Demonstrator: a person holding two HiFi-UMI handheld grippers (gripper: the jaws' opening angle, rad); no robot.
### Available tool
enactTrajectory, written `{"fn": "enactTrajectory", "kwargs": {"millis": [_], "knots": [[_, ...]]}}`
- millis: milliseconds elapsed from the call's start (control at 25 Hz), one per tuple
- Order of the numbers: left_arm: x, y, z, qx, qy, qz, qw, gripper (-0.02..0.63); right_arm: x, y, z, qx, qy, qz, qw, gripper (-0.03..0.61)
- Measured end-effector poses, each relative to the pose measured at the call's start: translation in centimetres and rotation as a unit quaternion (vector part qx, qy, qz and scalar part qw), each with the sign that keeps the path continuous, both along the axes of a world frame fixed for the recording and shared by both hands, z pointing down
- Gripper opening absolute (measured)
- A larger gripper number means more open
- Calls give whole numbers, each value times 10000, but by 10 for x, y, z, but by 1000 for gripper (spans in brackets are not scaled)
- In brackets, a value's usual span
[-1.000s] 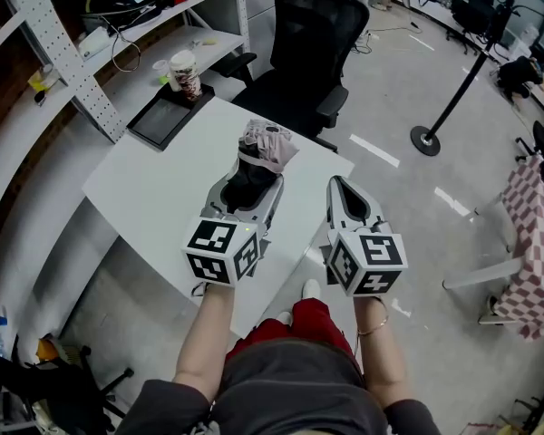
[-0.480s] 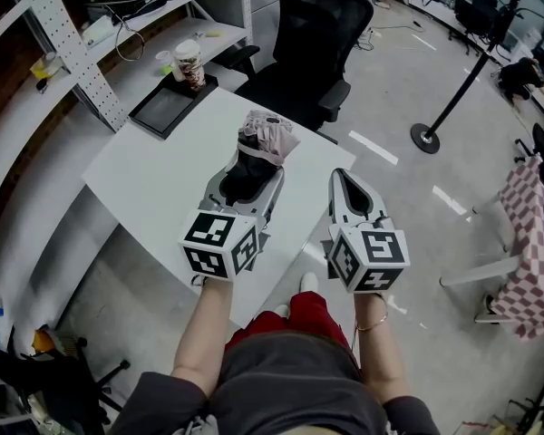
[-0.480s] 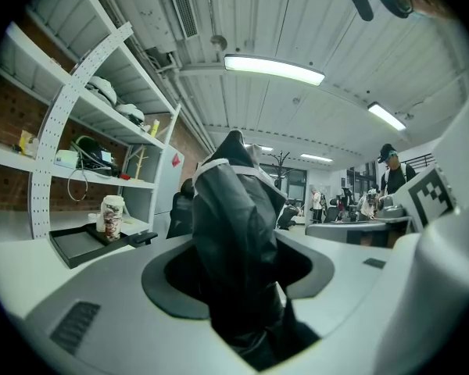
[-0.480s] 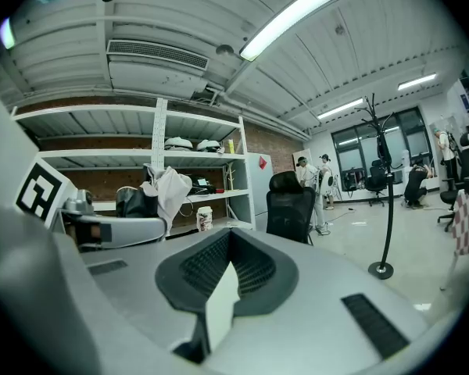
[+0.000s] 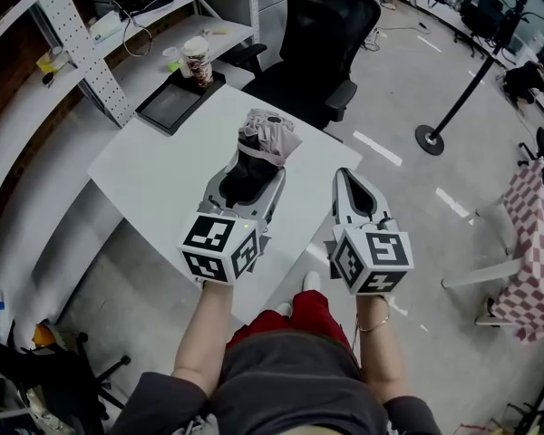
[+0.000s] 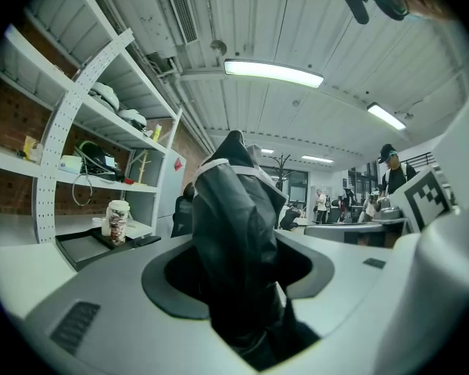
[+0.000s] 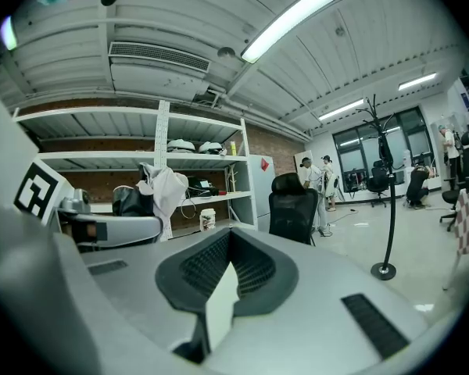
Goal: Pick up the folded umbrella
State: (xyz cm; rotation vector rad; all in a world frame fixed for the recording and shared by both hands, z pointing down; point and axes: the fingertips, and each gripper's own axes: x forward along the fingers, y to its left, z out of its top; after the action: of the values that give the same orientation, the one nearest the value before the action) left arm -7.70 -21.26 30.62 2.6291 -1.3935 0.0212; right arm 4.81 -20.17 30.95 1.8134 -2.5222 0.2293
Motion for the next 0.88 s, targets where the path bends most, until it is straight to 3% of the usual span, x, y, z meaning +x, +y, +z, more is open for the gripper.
{"fn": "enactTrajectory", "kwargs": {"millis": [880], "knots": [[-18, 20, -10, 136, -31, -289, 9995, 232, -9, 15, -6, 114, -98, -281, 9995, 18]]}}
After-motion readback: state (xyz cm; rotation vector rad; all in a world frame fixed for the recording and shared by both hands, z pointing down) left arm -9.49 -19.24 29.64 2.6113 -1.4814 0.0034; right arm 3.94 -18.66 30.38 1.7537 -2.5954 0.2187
